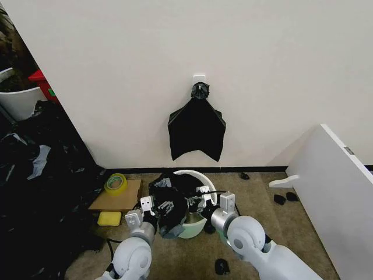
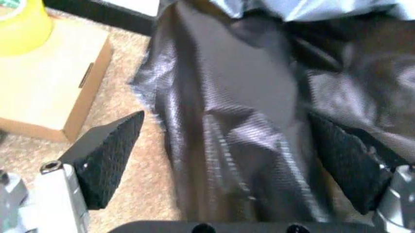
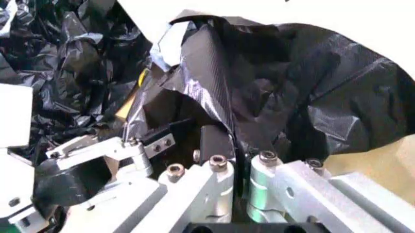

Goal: Place the garbage bag over the trash bin.

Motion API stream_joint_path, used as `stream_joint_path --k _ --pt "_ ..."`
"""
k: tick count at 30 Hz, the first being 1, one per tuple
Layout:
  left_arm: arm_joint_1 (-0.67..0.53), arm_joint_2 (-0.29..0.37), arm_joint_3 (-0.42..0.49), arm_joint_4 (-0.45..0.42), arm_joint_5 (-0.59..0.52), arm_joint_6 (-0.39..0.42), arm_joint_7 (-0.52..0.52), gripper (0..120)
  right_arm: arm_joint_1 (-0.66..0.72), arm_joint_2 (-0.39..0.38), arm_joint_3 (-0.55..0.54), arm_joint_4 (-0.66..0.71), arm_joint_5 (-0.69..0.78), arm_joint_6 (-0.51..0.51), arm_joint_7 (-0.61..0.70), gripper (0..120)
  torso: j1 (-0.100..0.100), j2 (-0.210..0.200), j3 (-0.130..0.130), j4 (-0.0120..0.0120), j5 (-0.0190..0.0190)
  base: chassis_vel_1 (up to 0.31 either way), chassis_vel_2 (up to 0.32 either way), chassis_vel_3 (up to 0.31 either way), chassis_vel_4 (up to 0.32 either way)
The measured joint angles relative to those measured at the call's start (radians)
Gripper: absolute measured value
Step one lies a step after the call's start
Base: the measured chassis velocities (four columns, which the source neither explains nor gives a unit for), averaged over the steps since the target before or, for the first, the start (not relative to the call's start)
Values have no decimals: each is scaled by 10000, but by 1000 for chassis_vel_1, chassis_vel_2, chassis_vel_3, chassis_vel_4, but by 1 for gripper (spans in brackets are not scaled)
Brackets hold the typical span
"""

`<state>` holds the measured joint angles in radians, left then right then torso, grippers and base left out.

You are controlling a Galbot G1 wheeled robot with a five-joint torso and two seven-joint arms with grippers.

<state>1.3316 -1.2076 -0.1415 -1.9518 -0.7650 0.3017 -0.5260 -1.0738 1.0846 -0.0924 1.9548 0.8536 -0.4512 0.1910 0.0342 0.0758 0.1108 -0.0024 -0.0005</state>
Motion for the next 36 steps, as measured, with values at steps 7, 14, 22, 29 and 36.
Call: stream_joint_path --k 7,14,22,29,36 --pt "-639 -60 215 187 -988 1084 -716 75 -75 11 23 58 -11 2 44 0 0 0 0 -1 0 0 0 0 0" --pt "-993 -99 340 236 -1454 1545 -1285 50 -178 12 65 124 -46 4 77 0 0 0 -1 -1 1 0 0 0 0" --pt "-981 -171 279 235 -1607 1528 -1629 23 -231 16 87 153 -53 16 80 0 0 0 -1 -1 -1 0 0 0 0" --pt "-823 -271 91 287 -1595 1134 -1706 0 -302 75 115 240 -98 73 122 0 0 0 -1 -1 -1 0 0 0 0" --pt "-529 -178 -300 132 -1462 523 -1499 0 -676 17 396 771 22 136 481 0 0 0 0 0 1 0 0 0 0"
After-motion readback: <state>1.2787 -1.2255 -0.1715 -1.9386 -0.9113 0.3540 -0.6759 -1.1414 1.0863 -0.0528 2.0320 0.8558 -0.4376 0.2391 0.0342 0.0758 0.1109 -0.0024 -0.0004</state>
